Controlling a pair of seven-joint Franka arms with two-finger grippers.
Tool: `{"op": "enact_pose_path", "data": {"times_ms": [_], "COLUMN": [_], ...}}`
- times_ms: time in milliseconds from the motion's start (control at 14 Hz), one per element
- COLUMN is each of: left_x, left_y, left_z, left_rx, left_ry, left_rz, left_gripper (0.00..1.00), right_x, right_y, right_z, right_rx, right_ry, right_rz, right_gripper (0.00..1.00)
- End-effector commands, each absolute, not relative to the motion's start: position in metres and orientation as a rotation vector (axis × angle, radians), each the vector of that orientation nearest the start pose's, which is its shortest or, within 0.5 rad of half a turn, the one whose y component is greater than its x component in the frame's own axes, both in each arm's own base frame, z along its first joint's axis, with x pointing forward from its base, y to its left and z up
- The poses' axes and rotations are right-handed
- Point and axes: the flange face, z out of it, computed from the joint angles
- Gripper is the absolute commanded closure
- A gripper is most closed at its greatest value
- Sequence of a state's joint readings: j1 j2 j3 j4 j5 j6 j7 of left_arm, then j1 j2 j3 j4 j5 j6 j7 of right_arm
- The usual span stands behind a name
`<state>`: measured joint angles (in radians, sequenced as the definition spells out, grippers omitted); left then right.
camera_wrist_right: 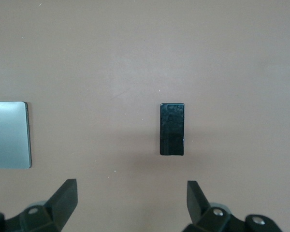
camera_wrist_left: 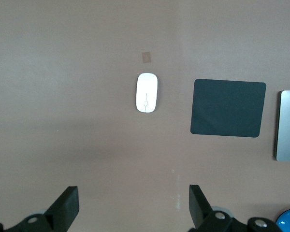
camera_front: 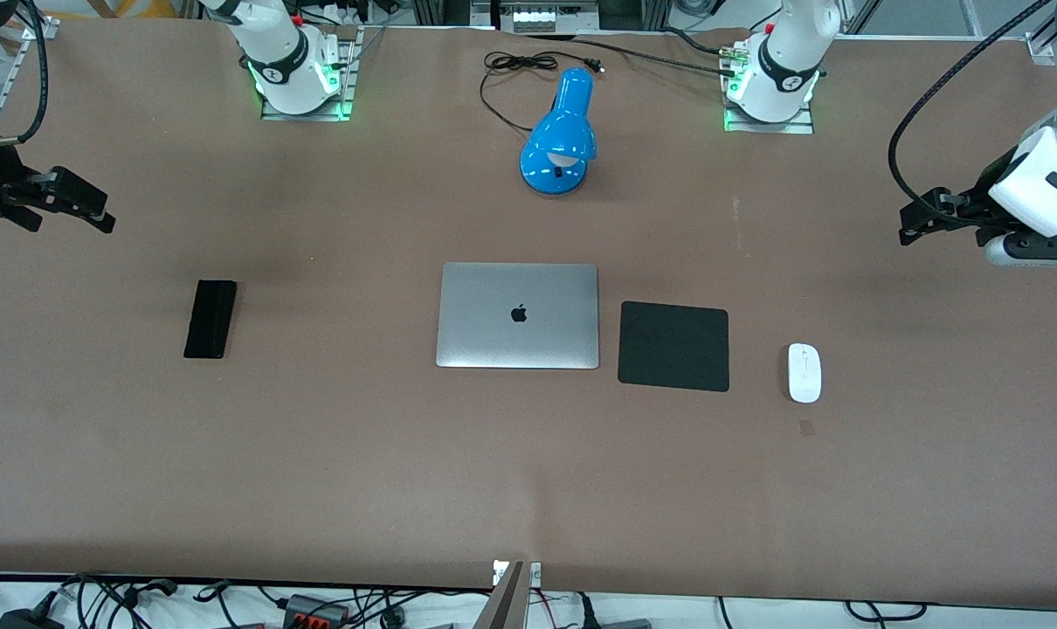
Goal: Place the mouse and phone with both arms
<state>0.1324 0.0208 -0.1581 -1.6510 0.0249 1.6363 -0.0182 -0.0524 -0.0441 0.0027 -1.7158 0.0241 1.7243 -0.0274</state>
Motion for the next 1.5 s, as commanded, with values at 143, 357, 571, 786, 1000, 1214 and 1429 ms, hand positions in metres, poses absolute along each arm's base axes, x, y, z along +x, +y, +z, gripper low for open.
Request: {"op": "enact_pose_path", "data": {"times_ms": [143, 357, 571, 786, 1000, 1214, 1429], "left_x": [0.564, 0.564, 0.564, 0.564, 0.567, 0.582, 0.591], "left_y": [-0.011, -0.010, -0.009, -0.009, -0.009, -0.004, -0.004], "left_z": [0.586, 0.586, 0.586, 0.586, 0.579, 0.542, 0.528], "left_rx": [-3.135, -3.135, -3.135, -3.136, -3.134, -3.133, -3.130], "left_ry": [0.020, 0.018, 0.015, 0.015, 0.018, 0.015, 0.017], "left_rz": [0.059, 0.059, 0.059, 0.062, 0.083, 0.226, 0.307], "left_gripper": [0.00, 0.00, 0.00, 0.00, 0.00, 0.00, 0.00], "right_x": [0.544, 0.546, 0.550, 0.558, 0.568, 0.582, 0.599], "right_y": [-0.024, -0.024, -0.026, -0.028, -0.024, -0.027, -0.034], "right_z": [0.596, 0.594, 0.586, 0.572, 0.548, 0.513, 0.466], "right_rx": [-3.119, -3.119, -3.124, -3.125, -3.199, -3.199, -3.194], "right_ry": [0.045, 0.046, 0.047, 0.054, 0.020, 0.034, 0.050], "right_rz": [-0.080, -0.078, -0.063, -0.032, 0.024, 0.090, 0.164], "right_gripper": [0.00, 0.00, 0.00, 0.00, 0.00, 0.00, 0.00]}}
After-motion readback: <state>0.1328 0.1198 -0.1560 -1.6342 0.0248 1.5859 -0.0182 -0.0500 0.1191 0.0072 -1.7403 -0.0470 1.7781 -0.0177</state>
